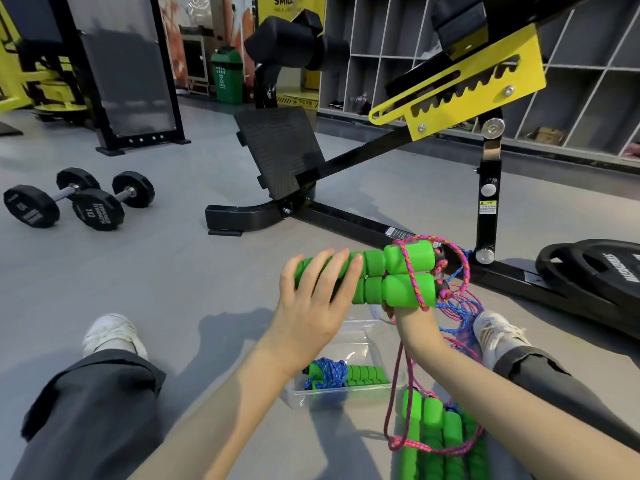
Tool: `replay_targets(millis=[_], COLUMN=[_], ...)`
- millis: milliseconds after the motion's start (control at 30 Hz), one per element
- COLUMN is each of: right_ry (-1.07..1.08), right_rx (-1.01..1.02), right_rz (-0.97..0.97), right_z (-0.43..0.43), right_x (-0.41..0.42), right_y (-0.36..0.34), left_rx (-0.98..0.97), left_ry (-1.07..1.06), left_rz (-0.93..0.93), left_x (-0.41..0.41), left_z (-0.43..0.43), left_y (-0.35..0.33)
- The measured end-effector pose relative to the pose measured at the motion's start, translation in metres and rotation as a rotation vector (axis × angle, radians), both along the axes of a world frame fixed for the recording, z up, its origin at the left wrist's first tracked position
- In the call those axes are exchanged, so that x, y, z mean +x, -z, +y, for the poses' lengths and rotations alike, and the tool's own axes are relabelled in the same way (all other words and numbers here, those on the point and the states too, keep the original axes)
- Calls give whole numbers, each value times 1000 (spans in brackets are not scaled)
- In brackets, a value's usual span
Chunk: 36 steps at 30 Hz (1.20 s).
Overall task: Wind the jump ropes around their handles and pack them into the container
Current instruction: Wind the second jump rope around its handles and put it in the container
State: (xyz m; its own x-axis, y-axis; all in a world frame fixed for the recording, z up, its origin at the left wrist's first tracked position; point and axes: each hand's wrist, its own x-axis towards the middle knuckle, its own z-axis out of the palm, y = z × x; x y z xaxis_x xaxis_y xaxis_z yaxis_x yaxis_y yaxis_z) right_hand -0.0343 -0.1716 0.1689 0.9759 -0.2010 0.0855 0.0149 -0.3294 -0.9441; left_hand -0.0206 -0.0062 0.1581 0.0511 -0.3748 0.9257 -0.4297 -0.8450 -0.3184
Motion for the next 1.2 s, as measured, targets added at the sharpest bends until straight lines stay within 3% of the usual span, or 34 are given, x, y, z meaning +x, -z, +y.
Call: replay_targets(millis=[133,233,267,400,467,533,633,700,867,967,1033,1100,1200], right_ry=[-44,-91,-78,-125,-251,-429,-696,-747,-686,-520,-364,-277,-392], right_rx=[70,445,471,320,203,-8,-362,-481,-98,131,174,-32,-621], right_rz=[126,-52,-124,-237,-170,26,518,611,134,13,-1,14,32], right_z=[-34,-56,-63,-88,-97,-104,-102,-93,-33,2,25,38,39], right_x=[15,29,33,32,26,20,10,9,14,12,0,-9,-26], right_y=[-15,-42,-50,-84,-96,-106,-96,-73,-34,-23,-18,-8,-15], left_rx=[83,132,134,133,82,44,47,52,53,-10,-35,-37,-11], left_ry=[-6,-53,-78,-165,-192,-207,-221,-200,-127,-138,-173,-211,-262], left_rz=[34,105,131,207,216,208,193,170,140,130,117,116,139], left_x=[2,7,9,19,23,26,24,21,12,13,16,20,24], left_z=[6,17,22,34,39,44,47,44,28,27,30,35,41], left_y=[6,9,12,25,26,22,15,11,8,7,6,7,12])
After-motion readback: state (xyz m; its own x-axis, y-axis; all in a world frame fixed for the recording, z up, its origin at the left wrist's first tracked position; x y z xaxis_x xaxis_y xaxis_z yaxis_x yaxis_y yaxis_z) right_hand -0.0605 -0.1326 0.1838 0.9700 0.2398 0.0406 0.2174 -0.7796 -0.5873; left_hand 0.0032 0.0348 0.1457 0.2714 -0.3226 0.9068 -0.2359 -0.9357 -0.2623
